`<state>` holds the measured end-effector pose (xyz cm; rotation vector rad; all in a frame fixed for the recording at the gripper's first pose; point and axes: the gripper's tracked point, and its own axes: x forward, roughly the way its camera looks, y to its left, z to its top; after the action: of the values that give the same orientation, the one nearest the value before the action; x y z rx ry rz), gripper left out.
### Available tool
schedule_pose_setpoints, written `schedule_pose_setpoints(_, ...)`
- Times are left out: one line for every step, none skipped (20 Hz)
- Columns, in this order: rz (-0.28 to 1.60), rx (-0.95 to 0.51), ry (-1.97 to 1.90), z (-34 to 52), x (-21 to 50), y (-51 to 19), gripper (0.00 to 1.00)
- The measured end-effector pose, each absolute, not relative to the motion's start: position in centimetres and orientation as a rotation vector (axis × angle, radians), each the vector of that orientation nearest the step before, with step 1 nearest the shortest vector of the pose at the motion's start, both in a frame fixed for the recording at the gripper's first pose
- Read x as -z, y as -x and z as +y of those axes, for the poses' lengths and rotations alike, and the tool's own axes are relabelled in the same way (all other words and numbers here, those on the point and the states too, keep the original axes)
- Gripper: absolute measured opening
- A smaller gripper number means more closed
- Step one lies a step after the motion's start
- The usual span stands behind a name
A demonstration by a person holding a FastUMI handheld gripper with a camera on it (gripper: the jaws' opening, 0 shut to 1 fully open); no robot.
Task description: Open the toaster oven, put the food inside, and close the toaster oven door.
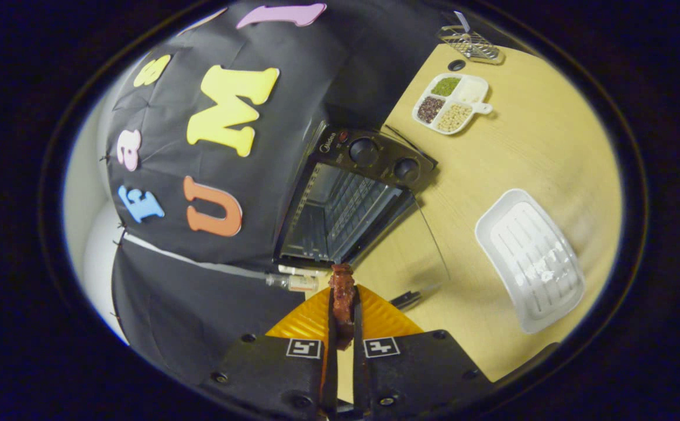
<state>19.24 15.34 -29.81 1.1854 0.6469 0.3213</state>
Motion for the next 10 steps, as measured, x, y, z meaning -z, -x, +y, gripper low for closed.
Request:
schedule_pose_setpoints(0.621, -0.301, -1.228, 16.4, 29.6, -20.1, 0.13)
schedule_pose_setpoints(0.592, -0.285, -1.289, 17.6, 29.5, -21.4, 0.13)
schedule_pose_setpoints(0.573, -0.252, -1.326, 18.6, 29.9, -22.6, 0.13)
schedule_pose_setpoints(0.568, -0.207, -1.339, 19.2, 30.7, -23.7, 0.13)
schedule_pose_setpoints(0.571, -0.173, -1.347, 20.1, 31.5, -24.5, 0.13)
schedule_pose_setpoints(0.561, -0.152, -1.361, 20.9, 31.9, -25.4, 0.13)
schedule_pose_setpoints(0.545, -0.133, -1.381, 21.7, 32.0, -26.4, 0.13)
schedule_pose_setpoints(0.526, -0.116, -1.406, 22.3, 32.1, -27.3, 0.13)
schedule_pose_setpoints(0.501, -0.096, -1.438, 22.6, 32.2, -28.5, 0.14)
schedule_pose_setpoints(0.475, -0.078, -1.448, 22.9, 32.1, -29.5, 0.14)
